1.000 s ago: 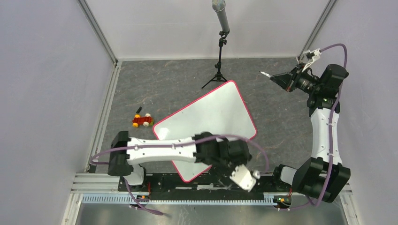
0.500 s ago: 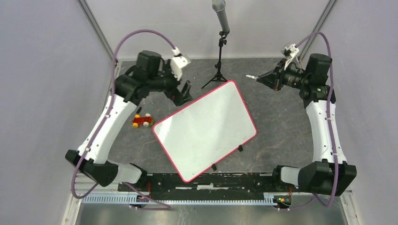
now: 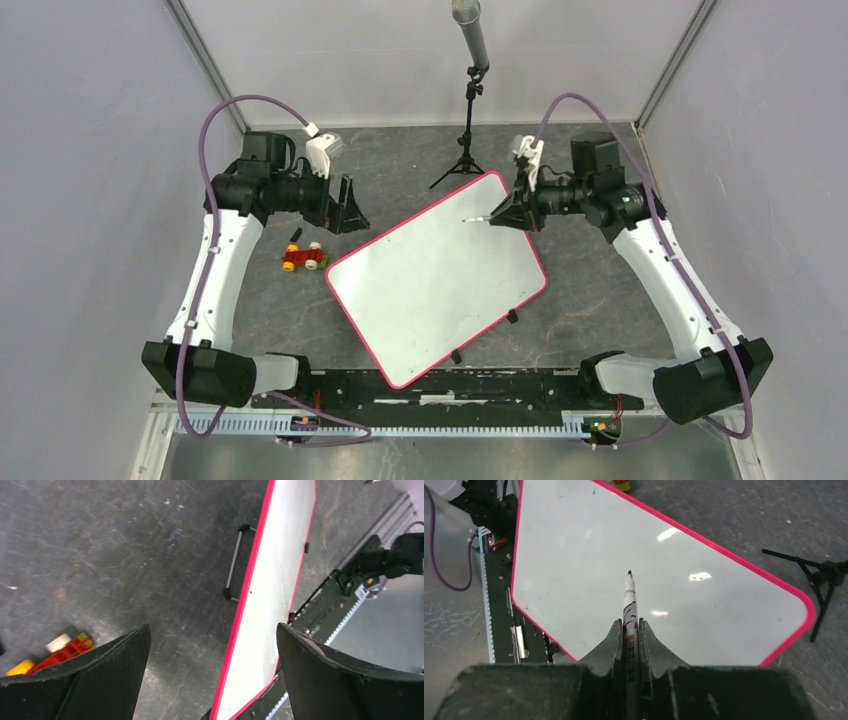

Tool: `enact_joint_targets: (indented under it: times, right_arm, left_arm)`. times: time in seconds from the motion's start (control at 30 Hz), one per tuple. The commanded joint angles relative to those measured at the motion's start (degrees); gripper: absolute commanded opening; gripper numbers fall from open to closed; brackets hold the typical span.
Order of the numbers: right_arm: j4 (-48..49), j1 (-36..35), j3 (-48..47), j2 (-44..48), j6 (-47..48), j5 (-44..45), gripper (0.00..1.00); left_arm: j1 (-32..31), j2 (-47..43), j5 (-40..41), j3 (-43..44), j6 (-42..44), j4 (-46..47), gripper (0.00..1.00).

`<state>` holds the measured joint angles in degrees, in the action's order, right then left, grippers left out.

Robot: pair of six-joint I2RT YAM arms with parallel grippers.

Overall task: Write a sentence on the whiteboard
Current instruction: Adjust the whiteboard on the whiteboard stand.

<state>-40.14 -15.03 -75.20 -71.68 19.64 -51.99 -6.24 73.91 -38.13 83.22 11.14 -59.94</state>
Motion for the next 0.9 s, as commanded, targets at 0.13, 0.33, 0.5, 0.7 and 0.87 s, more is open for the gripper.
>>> enact_joint_targets:
  times: [0.13,0.33,0.5,0.7,0.87]
  right_arm:
    - [-1.8,-10.0,0.0,1.4,5.4,4.0,0.00]
    - [-1.9,-13.9,-1.1,-0.6,6.4,5.0,0.00]
    - [-2.0,-15.5,-2.3,-0.9,7.4,4.2,0.00]
    - [-2.4,-15.6,-2.9,-0.5,7.6,3.1,0.00]
    - [-3.2,-15.7,-2.8,0.1,7.6,3.2,0.00]
  left_arm:
    - [0.0,3.3,-10.6,-1.1,0.2,-0.6,0.96]
    - [0.0,7.2,-15.0,0.1,0.2,-0.5,0.84]
    - [-0.7,9.4,-18.2,0.7,-0.2,-0.7,0.78]
    - [-5.0,12.4,-18.1,1.5,-0.3,-0.7,0.71]
    - [-9.6,16.5,-16.1,4.0,0.4,-0.7,0.57]
